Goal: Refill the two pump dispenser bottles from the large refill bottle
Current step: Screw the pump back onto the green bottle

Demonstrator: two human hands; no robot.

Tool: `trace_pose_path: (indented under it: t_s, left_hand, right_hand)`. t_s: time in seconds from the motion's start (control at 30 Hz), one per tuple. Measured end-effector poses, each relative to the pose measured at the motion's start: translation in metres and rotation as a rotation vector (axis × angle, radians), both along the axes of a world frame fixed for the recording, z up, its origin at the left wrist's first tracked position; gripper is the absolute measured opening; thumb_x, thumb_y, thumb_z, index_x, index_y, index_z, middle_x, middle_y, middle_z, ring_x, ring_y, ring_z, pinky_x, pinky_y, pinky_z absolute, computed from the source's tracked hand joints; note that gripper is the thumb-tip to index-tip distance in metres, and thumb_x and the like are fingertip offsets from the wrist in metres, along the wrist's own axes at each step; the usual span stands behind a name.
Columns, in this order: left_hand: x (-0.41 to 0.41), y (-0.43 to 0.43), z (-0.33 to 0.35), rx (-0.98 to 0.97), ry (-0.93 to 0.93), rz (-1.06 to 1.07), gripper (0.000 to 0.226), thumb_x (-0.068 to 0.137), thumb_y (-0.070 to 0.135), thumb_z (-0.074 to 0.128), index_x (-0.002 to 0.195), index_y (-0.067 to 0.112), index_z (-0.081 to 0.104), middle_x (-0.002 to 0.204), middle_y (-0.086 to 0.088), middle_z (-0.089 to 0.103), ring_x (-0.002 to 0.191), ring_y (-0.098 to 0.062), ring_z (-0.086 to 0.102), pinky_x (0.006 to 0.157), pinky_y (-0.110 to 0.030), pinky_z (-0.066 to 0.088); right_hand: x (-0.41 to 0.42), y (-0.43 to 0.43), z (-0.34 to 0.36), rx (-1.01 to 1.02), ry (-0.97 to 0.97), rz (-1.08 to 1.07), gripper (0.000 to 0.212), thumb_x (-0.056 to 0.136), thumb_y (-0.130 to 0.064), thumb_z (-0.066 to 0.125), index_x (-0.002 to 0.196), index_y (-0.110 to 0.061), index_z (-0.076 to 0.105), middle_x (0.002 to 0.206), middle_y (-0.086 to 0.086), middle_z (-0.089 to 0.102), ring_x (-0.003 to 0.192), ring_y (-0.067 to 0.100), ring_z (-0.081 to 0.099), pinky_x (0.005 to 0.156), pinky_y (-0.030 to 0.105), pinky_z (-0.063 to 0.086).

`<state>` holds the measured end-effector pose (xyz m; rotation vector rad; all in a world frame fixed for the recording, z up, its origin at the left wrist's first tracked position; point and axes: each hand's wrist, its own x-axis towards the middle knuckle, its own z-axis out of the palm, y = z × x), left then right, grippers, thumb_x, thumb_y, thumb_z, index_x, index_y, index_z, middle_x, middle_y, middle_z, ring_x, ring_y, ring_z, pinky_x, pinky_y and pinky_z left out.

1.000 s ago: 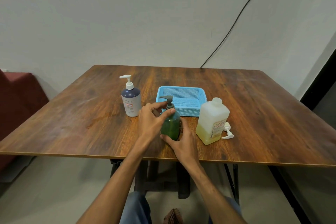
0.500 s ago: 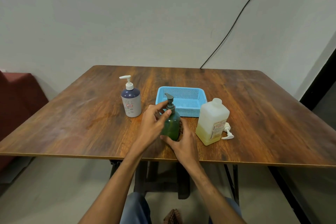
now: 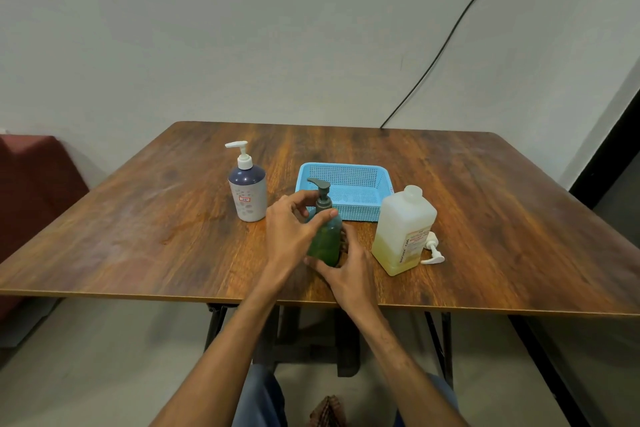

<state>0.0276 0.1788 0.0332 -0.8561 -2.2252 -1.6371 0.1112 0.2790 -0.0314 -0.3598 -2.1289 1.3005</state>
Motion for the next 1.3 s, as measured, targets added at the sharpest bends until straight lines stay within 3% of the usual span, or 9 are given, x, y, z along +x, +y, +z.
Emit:
trace_pose_path:
  t_s: [0.1,0.27,0.4,0.6,0.73,0.97,1.13,1.3]
  left_hand:
    - [-0.006,-0.006,-0.001,-0.087,-0.025,-0.108,0.041,0.091,0.029,0.075,0.13,0.02,0.068,0.109,0.005,0.069,0.095,-0.009,0.059,0.079,-0.023,0.047]
    - [-0.004,-0.013,-0.001,-0.098,-0.066,-0.198,0.039,0.099,0.021,0.064,0.136,0.029,0.055,0.099,0.015,0.055,0.092,-0.015,0.053,0.083,-0.035,0.048]
    - [0.0,-0.007,0.001,0.069,-0.097,-0.136,0.044,0.089,0.028,0.077,0.131,0.02,0.065,0.11,0.008,0.069,0.09,-0.012,0.062,0.073,-0.025,0.054]
    - [0.001,0.001,0.004,0.085,-0.036,-0.022,0.038,0.075,0.034,0.087,0.107,0.019,0.071,0.092,0.009,0.069,0.077,-0.004,0.062,0.067,-0.017,0.053]
    - [0.001,0.001,0.004,0.037,0.033,-0.011,0.038,0.08,0.03,0.085,0.113,0.015,0.072,0.092,0.01,0.068,0.079,0.0,0.063,0.069,-0.012,0.051]
    - [-0.008,-0.002,0.003,-0.073,0.058,-0.072,0.038,0.088,0.024,0.079,0.124,0.015,0.071,0.11,0.001,0.072,0.088,-0.008,0.063,0.071,-0.01,0.046]
    - [0.0,0.0,0.005,0.061,0.023,0.0,0.037,0.076,0.03,0.088,0.107,0.015,0.076,0.087,0.006,0.071,0.073,-0.006,0.063,0.067,-0.022,0.054]
    - [0.007,0.005,0.003,0.148,-0.009,0.04,0.033,0.07,0.029,0.093,0.093,0.015,0.075,0.079,0.008,0.069,0.069,-0.006,0.062,0.064,-0.021,0.055]
  right_hand:
    - [0.0,-0.001,0.0,0.001,0.005,0.005,0.079,0.07,-0.04,0.088,0.136,-0.037,0.044,0.127,-0.016,0.061,0.119,0.003,0.057,0.095,0.035,0.056]
    - [0.0,-0.001,0.0,0.009,0.0,0.0,0.079,0.07,-0.041,0.088,0.135,-0.04,0.043,0.128,-0.016,0.061,0.12,0.002,0.057,0.095,0.036,0.056]
    - [0.0,-0.002,0.001,-0.002,-0.015,-0.006,0.081,0.07,-0.041,0.088,0.136,-0.039,0.043,0.129,-0.015,0.06,0.12,0.003,0.056,0.095,0.035,0.056]
    - [-0.002,0.0,-0.002,-0.013,-0.027,-0.014,0.082,0.068,-0.043,0.088,0.136,-0.038,0.043,0.129,-0.015,0.061,0.12,0.004,0.057,0.095,0.037,0.056]
    - [-0.002,0.0,-0.002,-0.007,-0.017,-0.01,0.082,0.068,-0.042,0.089,0.136,-0.037,0.044,0.13,-0.014,0.06,0.122,0.004,0.057,0.096,0.037,0.056]
    - [-0.001,-0.001,0.0,-0.011,-0.014,-0.011,0.081,0.069,-0.042,0.088,0.136,-0.039,0.043,0.131,-0.017,0.059,0.123,0.002,0.055,0.097,0.036,0.055]
    - [0.0,-0.001,-0.001,-0.032,-0.017,-0.001,0.081,0.069,-0.041,0.089,0.135,-0.04,0.043,0.131,-0.016,0.059,0.123,0.004,0.055,0.098,0.038,0.055]
    - [-0.001,-0.001,-0.001,-0.027,-0.014,-0.009,0.08,0.066,-0.042,0.089,0.133,-0.038,0.046,0.124,-0.015,0.063,0.116,0.004,0.06,0.092,0.038,0.057]
